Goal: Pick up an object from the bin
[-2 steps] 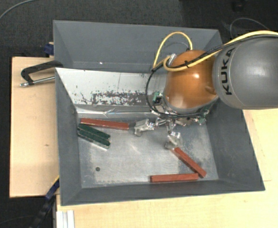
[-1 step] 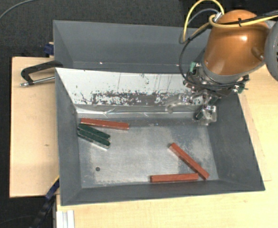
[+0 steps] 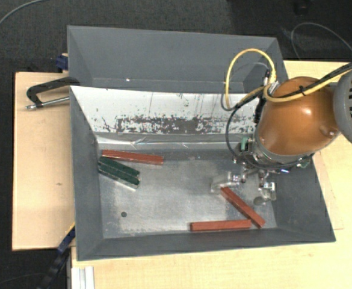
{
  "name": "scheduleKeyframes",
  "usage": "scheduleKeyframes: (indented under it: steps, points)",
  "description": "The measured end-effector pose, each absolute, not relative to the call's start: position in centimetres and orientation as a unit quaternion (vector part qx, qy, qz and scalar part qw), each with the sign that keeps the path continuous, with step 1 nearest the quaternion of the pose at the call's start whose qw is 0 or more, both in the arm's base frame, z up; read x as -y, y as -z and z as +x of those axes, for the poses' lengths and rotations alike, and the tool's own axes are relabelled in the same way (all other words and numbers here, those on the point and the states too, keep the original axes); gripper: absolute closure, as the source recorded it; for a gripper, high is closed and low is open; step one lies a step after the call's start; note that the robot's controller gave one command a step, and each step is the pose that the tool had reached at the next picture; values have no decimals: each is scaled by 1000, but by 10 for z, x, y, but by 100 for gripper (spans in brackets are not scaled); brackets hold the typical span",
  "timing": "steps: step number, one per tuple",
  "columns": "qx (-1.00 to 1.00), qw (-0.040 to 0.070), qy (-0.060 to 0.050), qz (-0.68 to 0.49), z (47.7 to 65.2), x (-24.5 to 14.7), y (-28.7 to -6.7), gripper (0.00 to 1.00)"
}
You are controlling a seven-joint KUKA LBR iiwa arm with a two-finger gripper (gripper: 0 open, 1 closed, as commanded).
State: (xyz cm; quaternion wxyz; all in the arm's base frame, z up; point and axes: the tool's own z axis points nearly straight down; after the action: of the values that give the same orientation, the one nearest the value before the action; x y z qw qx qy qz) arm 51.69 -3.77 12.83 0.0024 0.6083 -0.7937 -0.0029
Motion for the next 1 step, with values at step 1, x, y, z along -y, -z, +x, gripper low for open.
scheduleKeyframes:
  steps: [1]
  points:
    - [698,-3,-1,717,574,74,-71,0]
